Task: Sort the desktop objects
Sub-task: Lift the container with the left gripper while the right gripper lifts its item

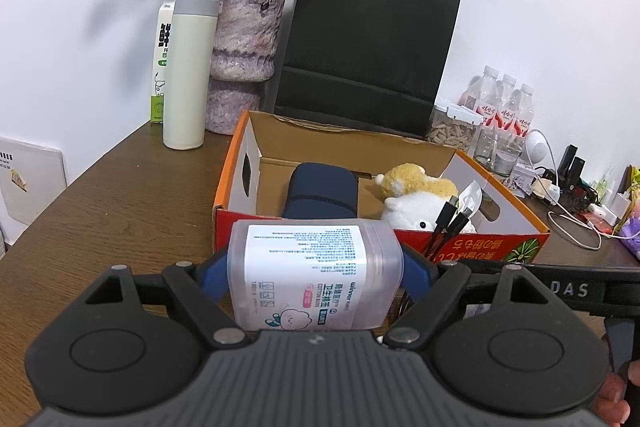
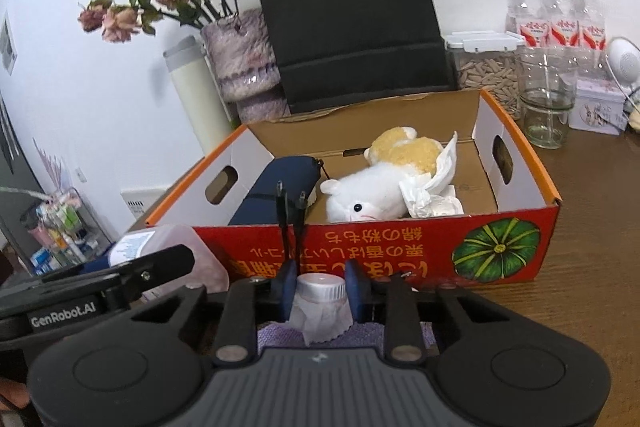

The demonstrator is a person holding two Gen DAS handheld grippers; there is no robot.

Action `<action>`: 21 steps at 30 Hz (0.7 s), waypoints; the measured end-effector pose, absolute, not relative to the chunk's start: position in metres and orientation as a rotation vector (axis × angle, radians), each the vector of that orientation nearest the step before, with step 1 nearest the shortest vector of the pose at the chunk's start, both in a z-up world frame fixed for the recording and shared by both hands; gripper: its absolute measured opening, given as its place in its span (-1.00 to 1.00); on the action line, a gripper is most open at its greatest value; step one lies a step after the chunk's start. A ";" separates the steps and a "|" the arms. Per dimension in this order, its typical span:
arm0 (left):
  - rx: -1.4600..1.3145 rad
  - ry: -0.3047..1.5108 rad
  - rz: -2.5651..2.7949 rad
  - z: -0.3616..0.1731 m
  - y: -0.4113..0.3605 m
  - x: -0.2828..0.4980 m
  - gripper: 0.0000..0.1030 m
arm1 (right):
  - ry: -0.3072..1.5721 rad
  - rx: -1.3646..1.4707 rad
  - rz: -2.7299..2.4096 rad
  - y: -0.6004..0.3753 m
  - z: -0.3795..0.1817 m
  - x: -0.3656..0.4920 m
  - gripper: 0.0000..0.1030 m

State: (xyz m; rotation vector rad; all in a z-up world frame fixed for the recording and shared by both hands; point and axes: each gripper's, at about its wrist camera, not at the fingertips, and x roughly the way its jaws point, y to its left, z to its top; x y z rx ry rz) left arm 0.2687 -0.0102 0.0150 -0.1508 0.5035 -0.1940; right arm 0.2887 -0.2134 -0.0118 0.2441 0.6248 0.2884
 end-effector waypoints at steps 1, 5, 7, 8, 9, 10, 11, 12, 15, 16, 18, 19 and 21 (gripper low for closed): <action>-0.151 0.503 -0.195 0.015 -0.010 0.268 0.63 | 0.623 0.256 0.290 -0.215 -0.012 0.287 -0.51; -0.156 0.498 -0.196 0.016 -0.008 0.266 0.63 | 0.604 0.306 0.292 -0.224 -0.011 0.279 -0.63; -0.159 0.495 -0.197 0.016 -0.007 0.264 0.63 | 0.594 0.342 0.300 -0.229 -0.009 0.277 -0.82; -0.159 0.493 -0.197 0.016 -0.007 0.263 0.63 | 0.589 0.348 0.297 -0.230 -0.008 0.275 -0.82; -0.158 0.492 -0.198 0.016 -0.007 0.263 0.63 | 0.585 0.348 0.292 -0.231 -0.008 0.274 -0.82; -0.158 0.491 -0.198 0.016 -0.007 0.262 0.63 | 0.584 0.350 0.291 -0.232 -0.008 0.273 -0.82; -0.157 0.490 -0.198 0.017 -0.007 0.261 0.63 | 0.585 0.354 0.291 -0.233 -0.008 0.272 -0.82; -0.157 0.491 -0.199 0.016 -0.007 0.261 0.63 | 0.586 0.355 0.289 -0.233 -0.009 0.271 -0.82; -0.157 0.488 -0.196 0.017 -0.007 0.259 0.63 | 0.590 0.341 0.282 -0.231 -0.010 0.273 -0.71; -0.157 0.487 -0.195 0.017 -0.007 0.259 0.63 | 0.588 0.336 0.285 -0.230 -0.010 0.273 -0.71; -0.160 0.482 -0.189 0.018 -0.005 0.259 0.63 | 0.594 0.325 0.287 -0.226 -0.010 0.275 -0.60; -0.161 0.481 -0.186 0.018 -0.004 0.259 0.63 | 0.594 0.318 0.285 -0.224 -0.010 0.277 -0.58; -0.164 0.482 -0.182 0.019 -0.004 0.259 0.63 | 0.602 0.300 0.278 -0.220 -0.011 0.281 -0.28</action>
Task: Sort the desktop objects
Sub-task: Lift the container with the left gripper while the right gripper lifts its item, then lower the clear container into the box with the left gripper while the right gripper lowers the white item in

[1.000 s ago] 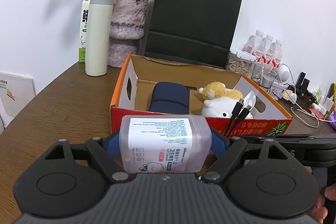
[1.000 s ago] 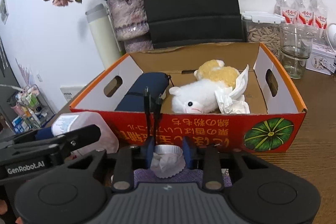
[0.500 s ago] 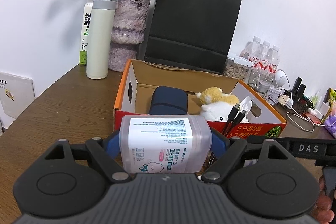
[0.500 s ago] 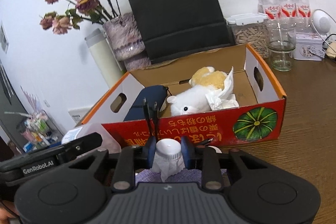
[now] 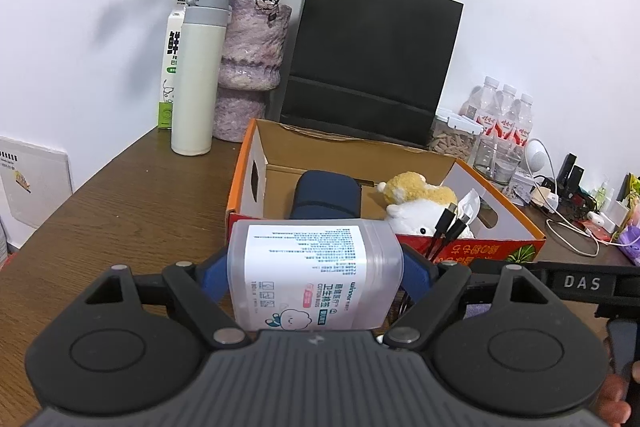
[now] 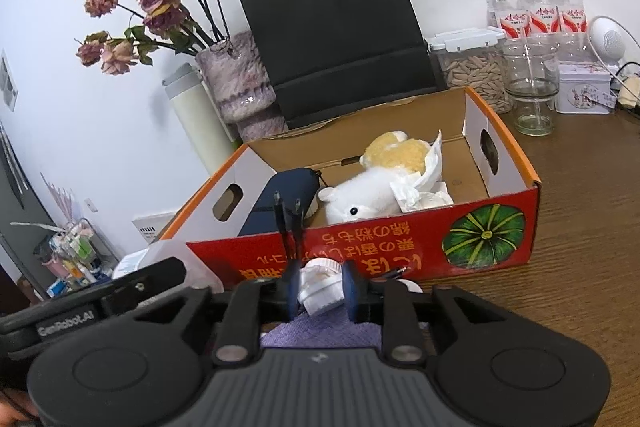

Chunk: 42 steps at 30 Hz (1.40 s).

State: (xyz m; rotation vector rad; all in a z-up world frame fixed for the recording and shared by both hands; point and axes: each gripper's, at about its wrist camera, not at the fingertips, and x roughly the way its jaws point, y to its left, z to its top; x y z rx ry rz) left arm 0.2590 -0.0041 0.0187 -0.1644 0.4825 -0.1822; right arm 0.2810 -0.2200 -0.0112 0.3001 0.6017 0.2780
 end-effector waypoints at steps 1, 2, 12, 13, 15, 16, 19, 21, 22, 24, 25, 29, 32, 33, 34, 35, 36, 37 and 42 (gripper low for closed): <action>-0.165 0.485 -0.183 0.018 -0.004 0.259 0.63 | 0.607 0.285 0.273 -0.217 -0.012 0.283 -0.15; -0.165 0.488 -0.184 0.018 -0.004 0.260 0.63 | 0.613 0.254 0.269 -0.212 -0.014 0.285 0.06; -0.159 0.496 -0.193 0.017 -0.005 0.260 0.63 | 0.643 0.065 0.263 -0.186 -0.029 0.286 -0.29; -0.158 0.497 -0.194 0.017 -0.005 0.260 0.63 | 0.628 0.060 0.262 -0.187 -0.028 0.282 -0.29; -0.157 0.497 -0.196 0.017 -0.005 0.260 0.63 | 0.604 0.052 0.256 -0.188 -0.025 0.276 -0.35; -0.158 0.496 -0.197 0.017 -0.005 0.260 0.63 | 0.596 0.055 0.257 -0.190 -0.023 0.272 -0.36; -0.159 0.491 -0.199 0.018 -0.004 0.258 0.63 | 0.575 0.058 0.260 -0.193 -0.020 0.263 -0.36; -0.159 0.489 -0.198 0.019 -0.004 0.258 0.63 | 0.565 0.055 0.261 -0.193 -0.018 0.258 -0.36; -0.159 0.488 -0.199 0.019 -0.004 0.258 0.63 | 0.560 0.053 0.259 -0.194 -0.017 0.256 -0.36; -0.157 0.485 -0.199 0.019 -0.004 0.257 0.63 | 0.549 0.055 0.258 -0.195 -0.014 0.252 -0.36; -0.156 0.483 -0.198 0.019 -0.004 0.256 0.63 | 0.540 0.060 0.257 -0.196 -0.012 0.249 -0.36; -0.156 0.472 -0.194 0.020 -0.002 0.252 0.63 | 0.508 0.072 0.253 -0.201 -0.007 0.241 -0.36; -0.155 0.448 -0.195 0.024 -0.001 0.246 0.63 | 0.474 0.083 0.246 -0.206 0.001 0.236 -0.36; -0.156 0.437 -0.197 0.026 -0.001 0.244 0.63 | 0.460 0.088 0.245 -0.207 0.004 0.235 -0.36; -0.156 0.427 -0.199 0.028 -0.001 0.242 0.63 | 0.445 0.095 0.241 -0.209 0.007 0.234 -0.36; -0.156 0.414 -0.203 0.030 -0.002 0.240 0.63 | 0.428 0.098 0.236 -0.210 0.010 0.234 -0.36; -0.155 0.401 -0.206 0.032 -0.002 0.239 0.63 | 0.411 0.097 0.228 -0.212 0.012 0.233 -0.36; -0.153 0.389 -0.207 0.035 -0.003 0.238 0.63 | 0.393 0.093 0.222 -0.214 0.015 0.233 -0.36; -0.143 0.334 -0.213 0.046 -0.010 0.241 0.63 | 0.343 0.088 0.199 -0.224 0.020 0.242 -0.36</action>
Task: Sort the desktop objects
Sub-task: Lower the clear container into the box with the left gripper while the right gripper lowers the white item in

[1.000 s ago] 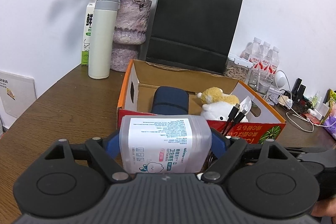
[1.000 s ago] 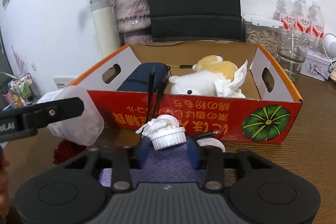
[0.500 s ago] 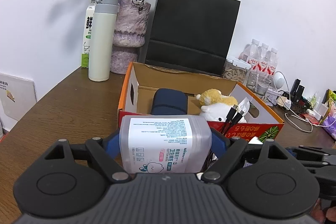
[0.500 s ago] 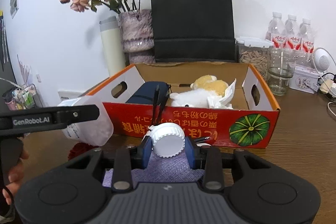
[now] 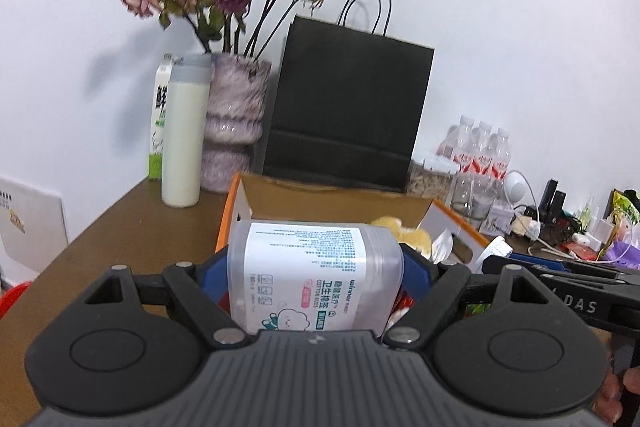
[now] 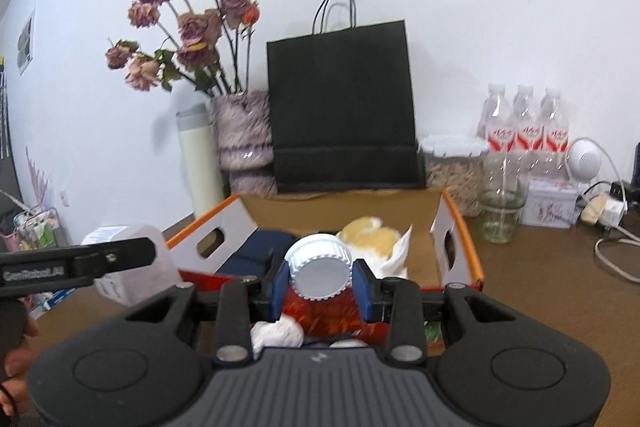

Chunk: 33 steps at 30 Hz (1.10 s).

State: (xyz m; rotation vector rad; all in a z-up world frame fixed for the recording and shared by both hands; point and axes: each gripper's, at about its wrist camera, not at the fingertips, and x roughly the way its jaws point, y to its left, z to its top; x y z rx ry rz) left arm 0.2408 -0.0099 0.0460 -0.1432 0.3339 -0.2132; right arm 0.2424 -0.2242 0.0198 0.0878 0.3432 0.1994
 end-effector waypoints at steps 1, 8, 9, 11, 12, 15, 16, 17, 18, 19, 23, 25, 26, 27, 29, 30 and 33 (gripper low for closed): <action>-0.140 0.327 -0.211 0.047 -0.012 0.243 0.63 | 0.339 0.089 0.198 -0.227 0.019 0.247 -0.36; -0.134 0.308 -0.194 0.048 -0.024 0.269 0.63 | 0.331 0.074 0.196 -0.239 0.010 0.273 -0.36; -0.140 0.308 -0.194 0.048 -0.025 0.273 0.63 | 0.332 0.074 0.193 -0.240 0.009 0.277 -0.36; -0.147 0.306 -0.194 0.049 -0.028 0.282 0.63 | 0.335 0.070 0.191 -0.242 0.005 0.284 -0.36; -0.147 0.303 -0.193 0.049 -0.029 0.286 0.63 | 0.337 0.065 0.190 -0.243 0.003 0.288 -0.36; -0.145 0.305 -0.186 0.046 -0.031 0.300 0.63 | 0.349 0.052 0.195 -0.244 -0.001 0.299 -0.36; -0.142 0.310 -0.183 0.044 -0.032 0.305 0.63 | 0.354 0.046 0.197 -0.243 -0.003 0.303 -0.36; -0.140 0.315 -0.182 0.042 -0.033 0.309 0.63 | 0.358 0.040 0.198 -0.243 -0.004 0.306 -0.36; -0.137 0.323 -0.181 0.040 -0.034 0.314 0.63 | 0.363 0.033 0.199 -0.243 -0.006 0.309 -0.36; -0.132 0.330 -0.181 0.038 -0.035 0.318 0.63 | 0.368 0.028 0.199 -0.244 -0.008 0.313 -0.36; -0.106 0.354 -0.180 0.029 -0.039 0.332 0.63 | 0.390 0.028 0.195 -0.249 -0.013 0.325 -0.36; -0.095 0.364 -0.176 0.026 -0.040 0.336 0.63 | 0.400 0.029 0.189 -0.253 -0.015 0.331 -0.36; -0.091 0.369 -0.176 0.025 -0.040 0.339 0.63 | 0.406 0.030 0.187 -0.254 -0.016 0.334 -0.36; -0.088 0.373 -0.173 0.023 -0.040 0.341 0.63 | 0.412 0.031 0.187 -0.255 -0.017 0.337 -0.36; -0.083 0.379 -0.167 0.021 -0.040 0.345 0.63 | 0.422 0.031 0.186 -0.257 -0.019 0.341 -0.36; -0.082 0.380 -0.164 0.021 -0.040 0.347 0.63 | 0.425 0.028 0.186 -0.257 -0.020 0.342 -0.36; -0.074 0.383 -0.155 0.019 -0.040 0.352 0.63 | 0.432 0.025 0.189 -0.257 -0.023 0.344 -0.36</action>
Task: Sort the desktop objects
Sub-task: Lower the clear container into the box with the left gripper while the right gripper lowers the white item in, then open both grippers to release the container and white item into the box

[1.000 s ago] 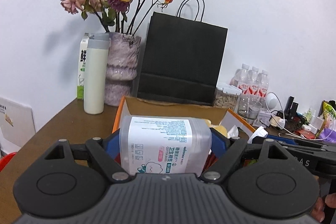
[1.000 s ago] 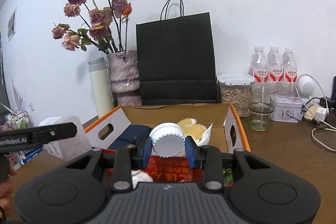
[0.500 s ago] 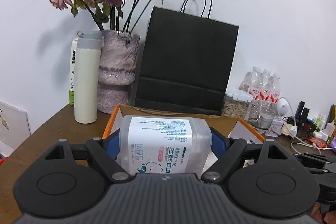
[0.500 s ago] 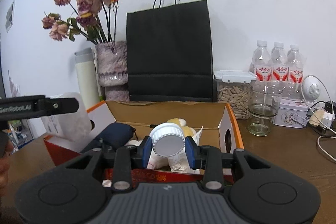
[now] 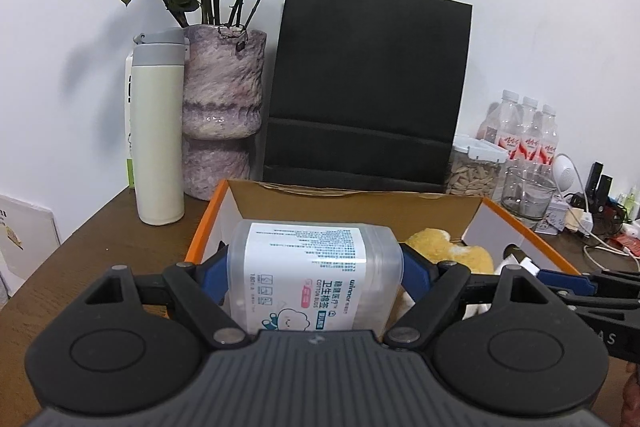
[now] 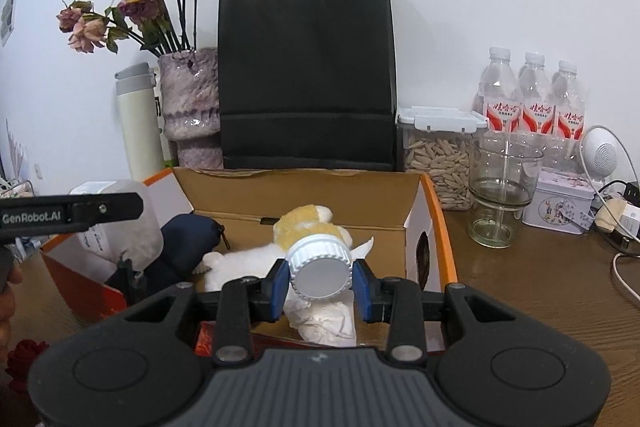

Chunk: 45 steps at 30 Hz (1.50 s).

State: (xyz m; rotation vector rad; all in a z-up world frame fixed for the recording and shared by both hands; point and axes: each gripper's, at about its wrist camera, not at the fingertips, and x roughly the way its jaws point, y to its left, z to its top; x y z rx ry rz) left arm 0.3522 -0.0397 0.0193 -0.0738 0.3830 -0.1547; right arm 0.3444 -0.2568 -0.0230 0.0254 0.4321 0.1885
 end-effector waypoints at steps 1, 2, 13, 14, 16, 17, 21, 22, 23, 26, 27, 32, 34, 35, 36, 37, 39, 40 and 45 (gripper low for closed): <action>-0.070 0.387 -0.153 0.018 -0.040 0.354 0.63 | 0.433 0.024 0.190 -0.257 -0.024 0.344 -0.36; -0.068 0.392 -0.151 0.017 -0.040 0.355 0.63 | 0.433 0.021 0.190 -0.256 -0.024 0.343 -0.36; -0.032 0.386 -0.146 0.011 -0.044 0.354 0.64 | 0.431 0.022 0.190 -0.256 -0.026 0.341 -0.34; -0.024 0.381 -0.141 0.011 -0.045 0.353 0.66 | 0.429 0.022 0.189 -0.256 -0.026 0.340 -0.34; -0.015 0.375 -0.141 0.011 -0.046 0.351 0.78 | 0.426 0.023 0.188 -0.256 -0.026 0.340 -0.34; -0.014 0.371 -0.141 0.012 -0.046 0.351 0.89 | 0.426 0.023 0.189 -0.256 -0.026 0.340 -0.32; 0.003 0.328 -0.132 0.012 -0.050 0.345 1.00 | 0.408 0.015 0.209 -0.252 -0.026 0.335 0.46; 0.010 0.323 -0.128 0.012 -0.051 0.344 1.00 | 0.397 0.007 0.203 -0.251 -0.026 0.333 0.62; 0.021 0.322 -0.124 0.012 -0.052 0.343 1.00 | 0.389 0.001 0.203 -0.250 -0.026 0.332 0.73; 0.029 0.314 -0.127 0.012 -0.054 0.342 1.00 | 0.376 0.004 0.196 -0.250 -0.025 0.330 0.78; 0.029 0.310 -0.126 0.012 -0.055 0.341 1.00 | 0.375 0.010 0.193 -0.251 -0.024 0.331 0.82; 0.026 0.290 -0.117 0.012 -0.054 0.338 1.00 | 0.371 0.023 0.181 -0.254 -0.024 0.331 0.84; 0.022 0.284 -0.113 0.012 -0.053 0.337 1.00 | 0.369 0.019 0.183 -0.254 -0.024 0.331 0.84; 0.020 0.280 -0.111 0.012 -0.053 0.336 1.00 | 0.368 0.017 0.183 -0.253 -0.024 0.331 0.86; 0.016 0.274 -0.109 0.013 -0.052 0.335 1.00 | 0.366 0.014 0.183 -0.253 -0.024 0.330 0.88; 0.012 0.268 -0.107 0.014 -0.051 0.335 1.00 | 0.362 0.011 0.181 -0.252 -0.024 0.330 0.91; 0.005 0.257 -0.105 0.015 -0.050 0.333 1.00 | 0.351 0.005 0.179 -0.251 -0.024 0.327 0.96; 0.002 0.251 -0.104 0.016 -0.049 0.331 1.00 | 0.345 0.003 0.177 -0.251 -0.023 0.326 0.96; -0.008 0.213 -0.089 0.020 -0.046 0.321 1.00 | 0.312 -0.012 0.172 -0.248 -0.021 0.318 1.00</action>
